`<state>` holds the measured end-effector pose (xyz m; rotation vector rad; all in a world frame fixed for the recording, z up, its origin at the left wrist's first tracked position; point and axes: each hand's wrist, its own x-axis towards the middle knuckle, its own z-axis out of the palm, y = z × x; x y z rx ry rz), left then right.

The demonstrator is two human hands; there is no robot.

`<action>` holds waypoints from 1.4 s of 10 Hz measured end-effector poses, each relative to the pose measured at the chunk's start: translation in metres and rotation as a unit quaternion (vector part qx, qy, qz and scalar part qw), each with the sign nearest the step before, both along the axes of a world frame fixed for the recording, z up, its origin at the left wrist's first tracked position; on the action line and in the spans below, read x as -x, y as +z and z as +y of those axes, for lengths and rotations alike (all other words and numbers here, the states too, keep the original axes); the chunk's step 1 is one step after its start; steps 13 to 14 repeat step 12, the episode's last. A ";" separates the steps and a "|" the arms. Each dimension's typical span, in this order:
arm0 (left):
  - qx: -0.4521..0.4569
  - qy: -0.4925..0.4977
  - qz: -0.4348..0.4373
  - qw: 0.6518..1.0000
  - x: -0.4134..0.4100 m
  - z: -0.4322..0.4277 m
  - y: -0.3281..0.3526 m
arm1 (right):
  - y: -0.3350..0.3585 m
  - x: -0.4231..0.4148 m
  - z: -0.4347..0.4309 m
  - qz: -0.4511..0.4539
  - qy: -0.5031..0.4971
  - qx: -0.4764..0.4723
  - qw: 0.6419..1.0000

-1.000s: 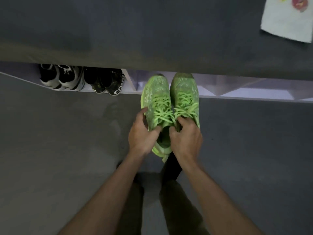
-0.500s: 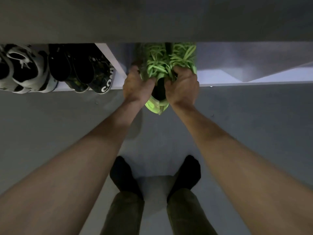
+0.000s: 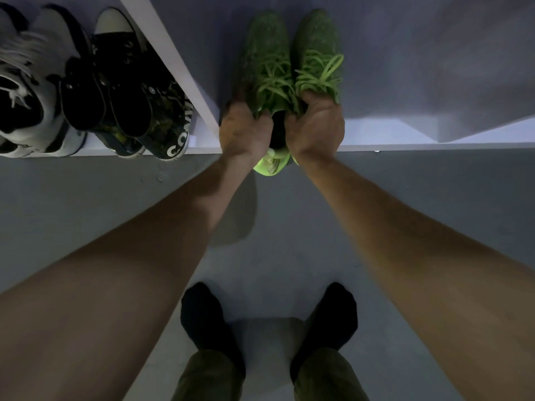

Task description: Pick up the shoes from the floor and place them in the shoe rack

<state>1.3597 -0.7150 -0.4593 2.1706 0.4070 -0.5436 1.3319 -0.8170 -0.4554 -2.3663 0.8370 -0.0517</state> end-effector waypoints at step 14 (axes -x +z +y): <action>0.407 0.047 0.273 0.870 0.075 0.045 0.066 | 0.075 0.086 -0.018 0.123 -0.019 -0.721 0.682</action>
